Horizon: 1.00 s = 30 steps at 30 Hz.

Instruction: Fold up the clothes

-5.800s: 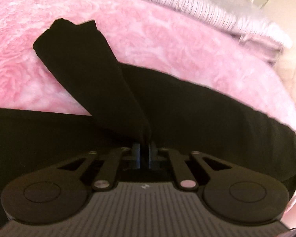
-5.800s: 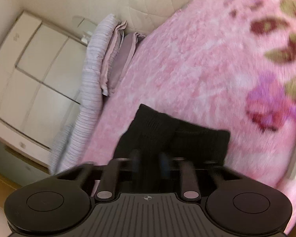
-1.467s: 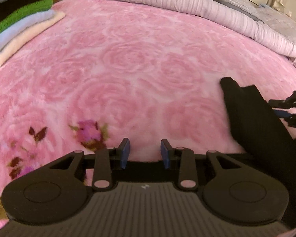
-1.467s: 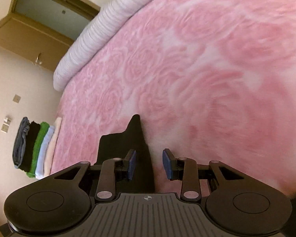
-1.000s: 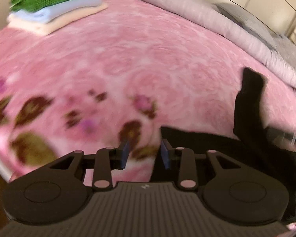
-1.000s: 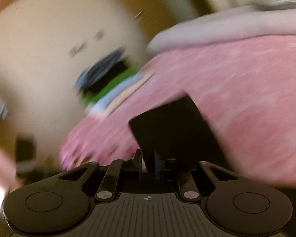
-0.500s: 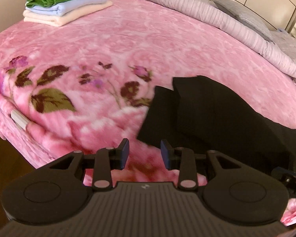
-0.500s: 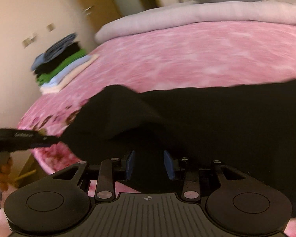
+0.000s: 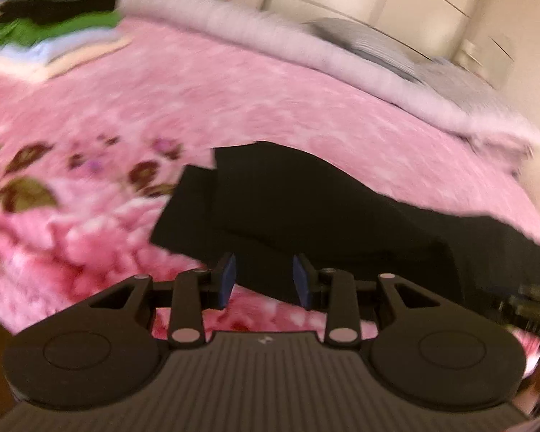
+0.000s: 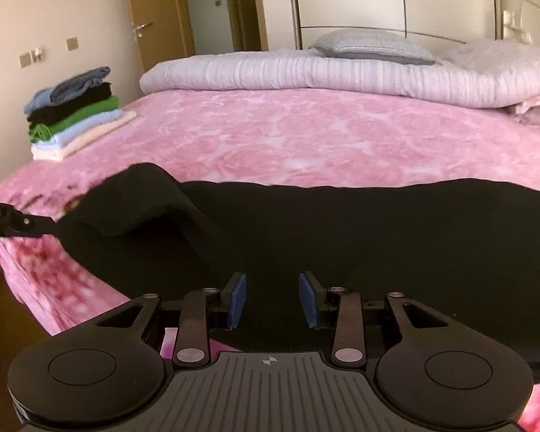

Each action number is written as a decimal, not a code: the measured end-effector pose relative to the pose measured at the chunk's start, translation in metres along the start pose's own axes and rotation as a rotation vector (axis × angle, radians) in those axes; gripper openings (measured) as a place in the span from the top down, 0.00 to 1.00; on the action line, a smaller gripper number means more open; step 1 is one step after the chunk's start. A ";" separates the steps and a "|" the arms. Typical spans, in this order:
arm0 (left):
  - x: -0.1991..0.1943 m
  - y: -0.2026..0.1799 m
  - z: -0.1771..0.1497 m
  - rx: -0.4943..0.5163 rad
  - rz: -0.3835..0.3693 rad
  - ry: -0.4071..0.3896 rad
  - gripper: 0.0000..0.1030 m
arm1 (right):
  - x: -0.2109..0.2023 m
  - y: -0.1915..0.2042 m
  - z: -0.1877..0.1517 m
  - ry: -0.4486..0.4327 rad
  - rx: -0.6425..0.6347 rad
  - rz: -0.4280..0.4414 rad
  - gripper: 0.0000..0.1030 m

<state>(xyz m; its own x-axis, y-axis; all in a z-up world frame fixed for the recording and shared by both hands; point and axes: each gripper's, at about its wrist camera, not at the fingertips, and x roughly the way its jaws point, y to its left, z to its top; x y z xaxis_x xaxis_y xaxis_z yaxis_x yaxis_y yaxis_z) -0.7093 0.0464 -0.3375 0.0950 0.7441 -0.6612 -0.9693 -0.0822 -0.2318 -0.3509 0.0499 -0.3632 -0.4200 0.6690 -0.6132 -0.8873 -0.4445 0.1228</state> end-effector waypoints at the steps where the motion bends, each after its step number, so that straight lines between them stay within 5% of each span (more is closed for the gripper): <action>1: 0.003 -0.005 -0.002 0.053 0.005 0.001 0.70 | -0.001 -0.003 -0.003 0.003 0.004 -0.005 0.64; 10: 0.042 -0.039 0.007 0.485 0.093 -0.032 0.70 | 0.003 -0.005 -0.010 0.021 -0.014 0.023 0.64; 15: 0.073 -0.064 -0.010 0.825 0.108 0.001 0.70 | 0.011 -0.006 -0.011 0.045 -0.015 0.033 0.64; 19: 0.082 -0.074 -0.029 1.000 0.125 -0.033 0.68 | 0.017 -0.008 -0.012 0.065 -0.032 0.022 0.64; 21: 0.085 -0.072 -0.032 1.048 0.128 -0.048 0.69 | 0.021 -0.008 -0.013 0.075 -0.050 0.017 0.64; 23: 0.083 -0.068 -0.030 1.050 0.090 -0.033 0.96 | 0.023 -0.004 -0.013 0.071 -0.081 0.019 0.64; 24: 0.082 -0.066 -0.027 1.020 0.082 -0.021 0.99 | 0.024 -0.001 -0.014 0.066 -0.099 0.022 0.65; 27: 0.061 -0.055 -0.024 0.957 0.126 -0.076 0.99 | 0.023 0.004 -0.014 0.047 -0.123 0.048 1.00; 30: 0.035 -0.032 -0.021 0.769 0.132 -0.076 0.99 | 0.021 0.002 -0.012 0.044 -0.077 0.062 1.00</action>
<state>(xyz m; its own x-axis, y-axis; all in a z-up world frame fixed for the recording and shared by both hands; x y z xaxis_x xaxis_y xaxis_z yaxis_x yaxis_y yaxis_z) -0.6704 0.0612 -0.3676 -0.0208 0.8061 -0.5915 -0.8588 0.2885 0.4233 -0.3594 0.0552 -0.3851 -0.4630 0.6129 -0.6403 -0.8422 -0.5294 0.1022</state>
